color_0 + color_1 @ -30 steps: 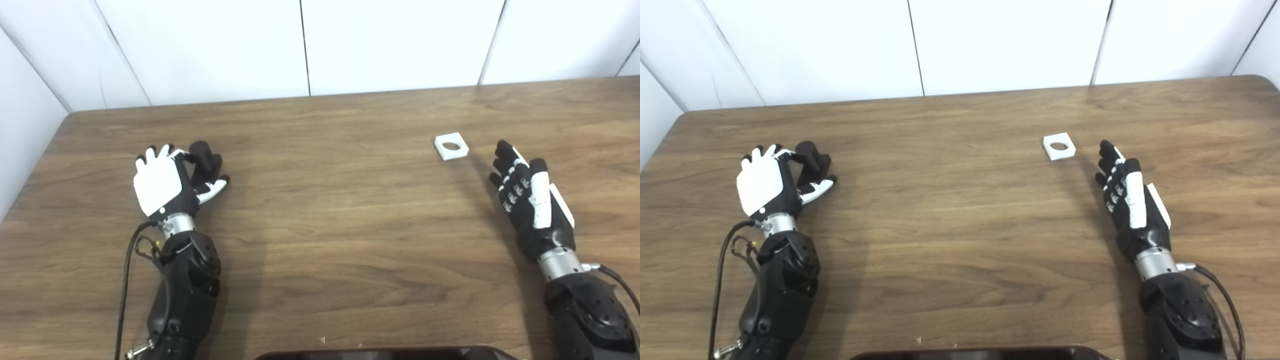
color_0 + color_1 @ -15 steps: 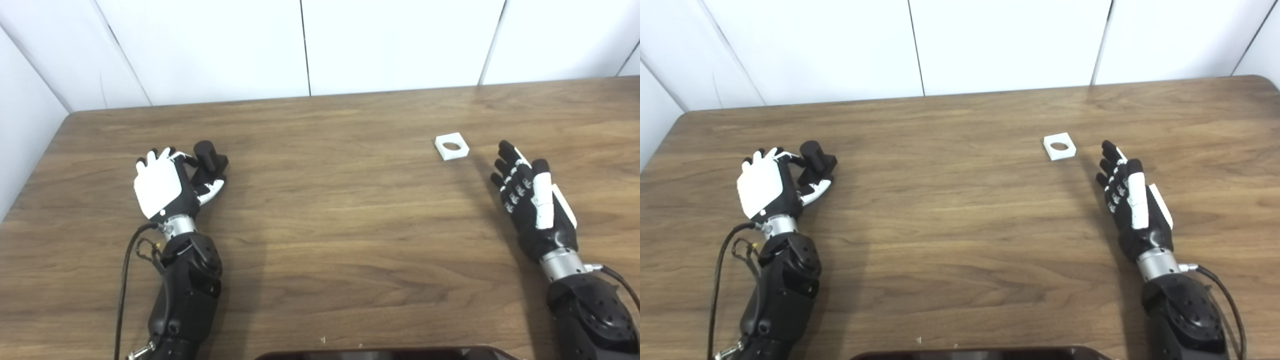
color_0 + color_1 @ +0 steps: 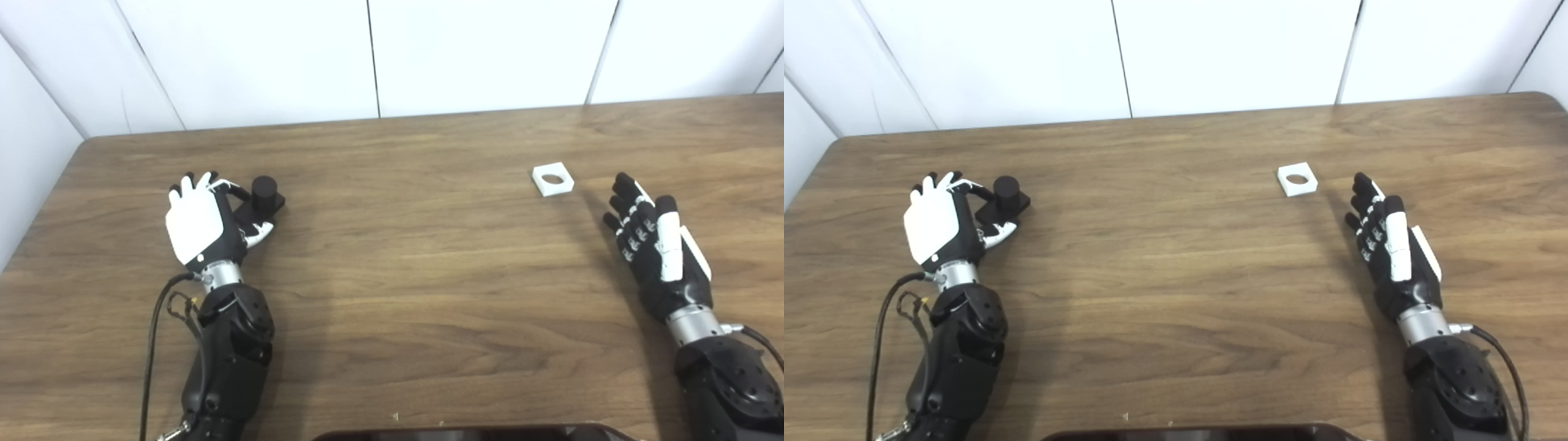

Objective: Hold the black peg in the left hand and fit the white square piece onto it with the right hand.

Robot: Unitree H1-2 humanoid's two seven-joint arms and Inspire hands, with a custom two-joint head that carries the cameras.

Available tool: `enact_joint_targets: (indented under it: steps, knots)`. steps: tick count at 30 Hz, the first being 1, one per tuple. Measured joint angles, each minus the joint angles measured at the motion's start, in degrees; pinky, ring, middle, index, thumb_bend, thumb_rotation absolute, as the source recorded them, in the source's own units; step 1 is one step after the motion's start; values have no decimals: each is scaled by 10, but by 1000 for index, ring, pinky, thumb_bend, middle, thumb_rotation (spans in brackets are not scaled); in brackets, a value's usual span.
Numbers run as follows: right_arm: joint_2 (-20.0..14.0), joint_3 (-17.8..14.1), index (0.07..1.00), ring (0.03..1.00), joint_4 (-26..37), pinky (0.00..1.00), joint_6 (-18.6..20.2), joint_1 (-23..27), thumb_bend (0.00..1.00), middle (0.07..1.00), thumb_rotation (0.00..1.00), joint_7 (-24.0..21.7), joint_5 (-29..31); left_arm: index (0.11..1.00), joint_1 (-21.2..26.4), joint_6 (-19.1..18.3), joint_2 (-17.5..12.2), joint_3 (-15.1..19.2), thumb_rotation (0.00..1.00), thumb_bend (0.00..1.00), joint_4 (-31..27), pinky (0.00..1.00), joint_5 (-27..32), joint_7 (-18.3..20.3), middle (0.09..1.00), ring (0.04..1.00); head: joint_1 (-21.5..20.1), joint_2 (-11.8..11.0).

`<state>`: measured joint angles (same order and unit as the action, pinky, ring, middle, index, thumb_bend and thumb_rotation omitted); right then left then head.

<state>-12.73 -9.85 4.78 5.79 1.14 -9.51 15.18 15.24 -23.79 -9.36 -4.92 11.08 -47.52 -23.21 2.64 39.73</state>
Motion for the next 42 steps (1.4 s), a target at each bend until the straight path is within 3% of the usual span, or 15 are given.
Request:
enact_joint_targets:
  steps: [12, 20, 34, 42]
  knots:
    - [-2, -1, 957, 1000, 0, 1000, 1, 0, 658, 989, 1000, -1, 1, 492, -4, 4, 0, -8, 66, 509, -3, 1000, 9, -7, 873, 980, -2, -1]
    - [-1, 0, 953, 1000, 0, 1000, 1, 0, 683, 980, 1000, 0, -1, 493, -17, 1, -2, -27, 69, 508, -32, 1000, 9, 16, 864, 968, -5, -2]
    - [4, 9, 962, 1000, 5, 1000, 2, 0, 714, 991, 1000, 7, -7, 493, -72, 25, -1, -123, 74, 506, -124, 1000, -20, 62, 874, 962, -16, -1]
    - [4, 13, 962, 1000, 7, 1000, 2, -1, 687, 989, 1000, 9, -10, 494, -100, 41, 2, -160, 72, 506, -169, 1000, -37, 86, 887, 963, -21, -2]
